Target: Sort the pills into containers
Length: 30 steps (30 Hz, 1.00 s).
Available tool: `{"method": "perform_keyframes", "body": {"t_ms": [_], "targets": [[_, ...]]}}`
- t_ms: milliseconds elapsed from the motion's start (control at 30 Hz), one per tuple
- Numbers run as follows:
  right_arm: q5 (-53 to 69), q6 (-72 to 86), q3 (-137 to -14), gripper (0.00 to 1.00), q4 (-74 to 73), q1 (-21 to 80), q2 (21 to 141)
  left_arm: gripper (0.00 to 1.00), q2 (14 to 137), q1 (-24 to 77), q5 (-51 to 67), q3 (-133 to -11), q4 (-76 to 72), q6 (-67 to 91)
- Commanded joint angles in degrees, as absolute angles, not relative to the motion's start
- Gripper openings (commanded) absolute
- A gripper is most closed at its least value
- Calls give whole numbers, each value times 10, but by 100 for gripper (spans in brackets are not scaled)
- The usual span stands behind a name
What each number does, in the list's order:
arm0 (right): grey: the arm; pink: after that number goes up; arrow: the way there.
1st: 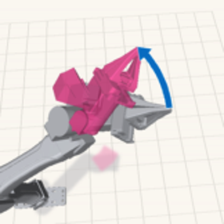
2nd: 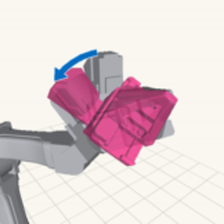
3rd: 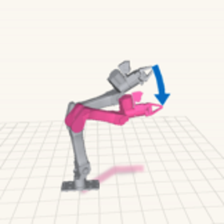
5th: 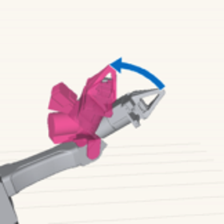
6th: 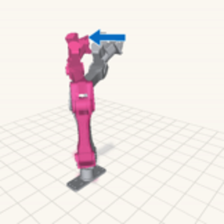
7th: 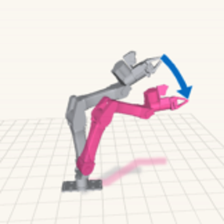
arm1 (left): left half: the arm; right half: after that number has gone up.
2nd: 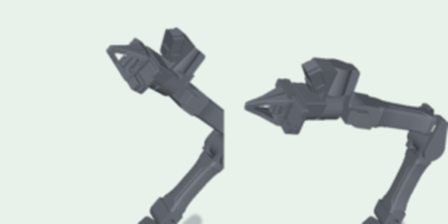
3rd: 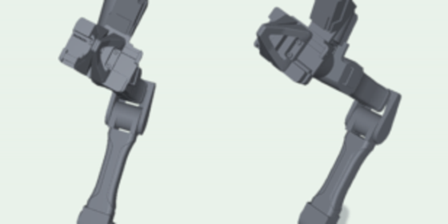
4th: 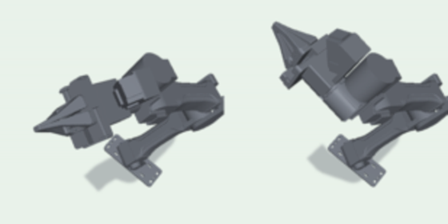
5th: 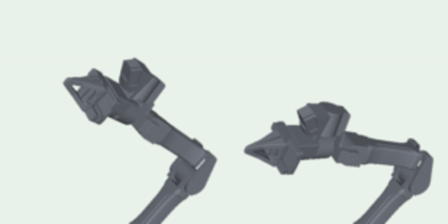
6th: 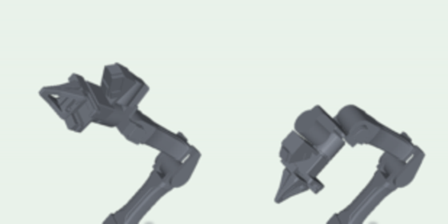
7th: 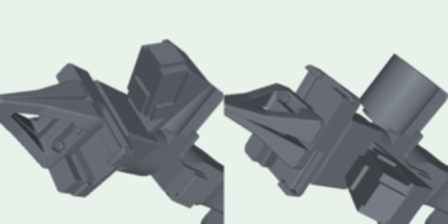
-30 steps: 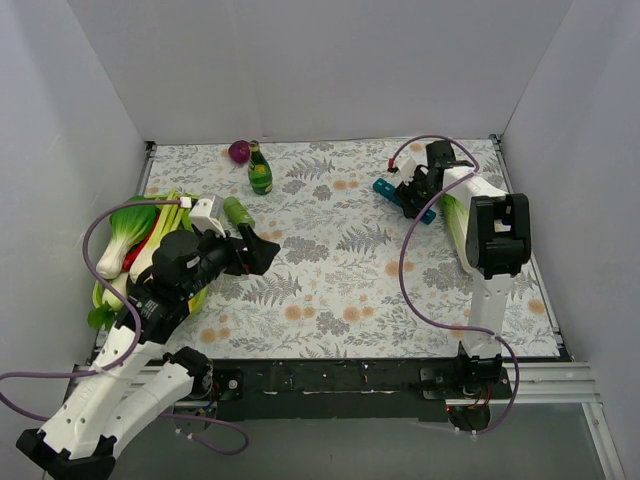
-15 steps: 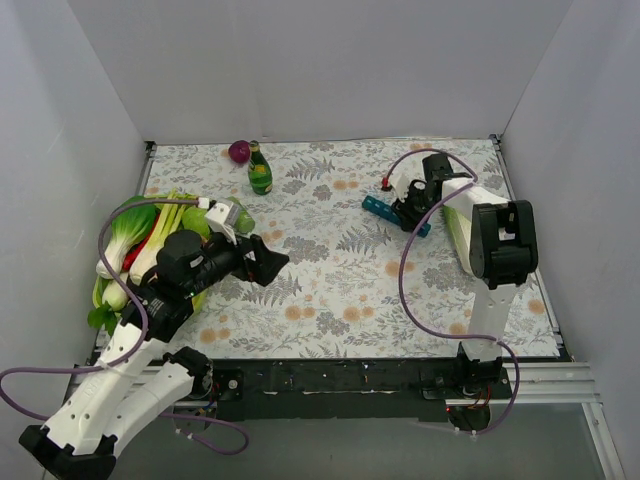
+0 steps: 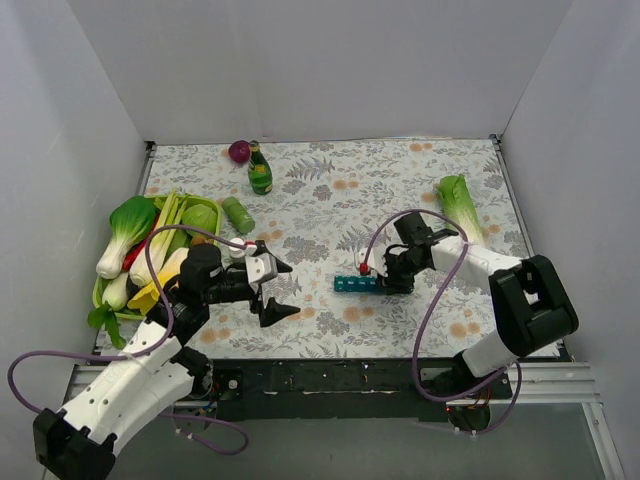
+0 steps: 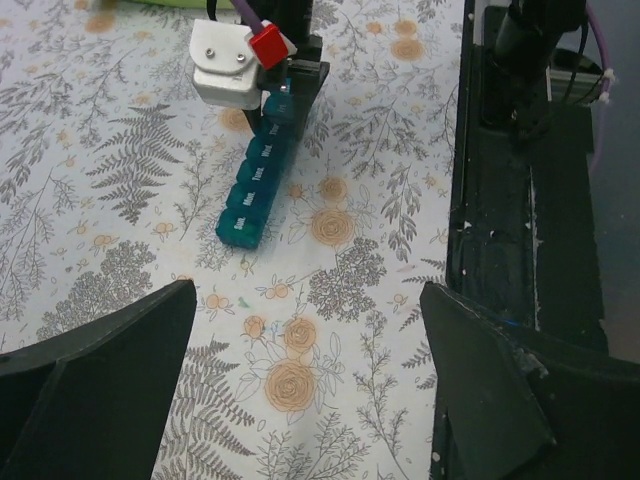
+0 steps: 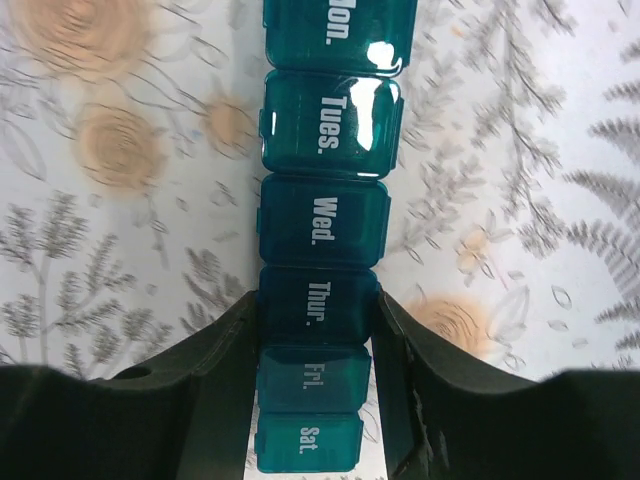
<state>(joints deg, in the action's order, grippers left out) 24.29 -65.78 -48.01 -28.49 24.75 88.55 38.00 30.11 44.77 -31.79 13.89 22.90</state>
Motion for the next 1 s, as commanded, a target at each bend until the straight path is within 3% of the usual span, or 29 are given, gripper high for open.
{"method": "perform_keyframes", "body": {"t_ms": [0,367,600,967], "targets": [[234,-681,-444,37,-254,302,847,96,421,314,488,-297,98,125],[193,-614,-423,41,-195,396,849,93,560,402,357,-247,-44,84],[198,-600,-415,70,-185,402,841,93,648,437,299,-254,-99,73],[250,-638,-414,73,-221,390,838,87,764,448,277,-295,-126,53]]}}
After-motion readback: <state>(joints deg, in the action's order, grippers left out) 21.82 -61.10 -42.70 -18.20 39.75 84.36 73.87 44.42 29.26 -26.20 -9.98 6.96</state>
